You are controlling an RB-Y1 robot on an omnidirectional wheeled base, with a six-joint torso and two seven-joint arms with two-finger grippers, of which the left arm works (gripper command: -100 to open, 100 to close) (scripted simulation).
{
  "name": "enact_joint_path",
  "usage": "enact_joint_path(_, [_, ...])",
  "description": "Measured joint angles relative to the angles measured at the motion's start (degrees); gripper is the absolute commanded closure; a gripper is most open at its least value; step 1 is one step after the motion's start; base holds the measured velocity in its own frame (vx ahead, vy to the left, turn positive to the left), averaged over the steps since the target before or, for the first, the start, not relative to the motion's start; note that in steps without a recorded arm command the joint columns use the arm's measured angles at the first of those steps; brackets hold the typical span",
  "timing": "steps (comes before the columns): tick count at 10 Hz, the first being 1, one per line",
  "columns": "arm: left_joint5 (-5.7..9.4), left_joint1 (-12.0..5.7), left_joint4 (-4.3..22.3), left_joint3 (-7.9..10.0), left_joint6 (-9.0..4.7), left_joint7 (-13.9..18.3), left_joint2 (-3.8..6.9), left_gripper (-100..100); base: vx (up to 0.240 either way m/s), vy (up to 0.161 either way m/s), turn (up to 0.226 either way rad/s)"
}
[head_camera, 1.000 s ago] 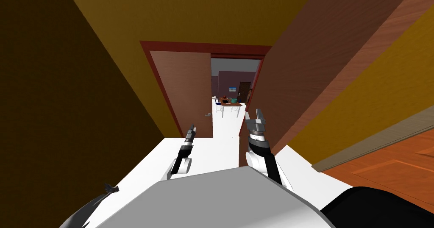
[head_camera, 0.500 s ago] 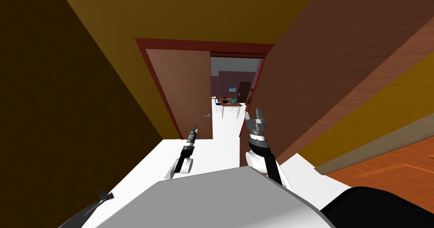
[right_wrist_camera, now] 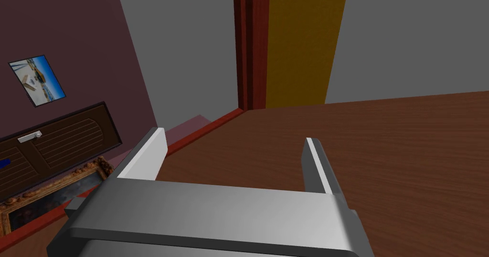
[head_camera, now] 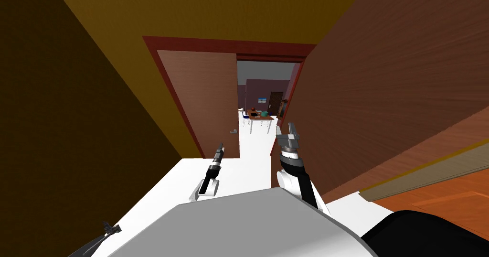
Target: Pull the door open
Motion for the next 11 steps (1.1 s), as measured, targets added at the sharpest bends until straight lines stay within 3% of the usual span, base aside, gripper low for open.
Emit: enact_joint_path(11, [0.35,-5.33,15.1,-1.25,-2.93,0.5,-1.65,-100,0.085,0.0,0.025])
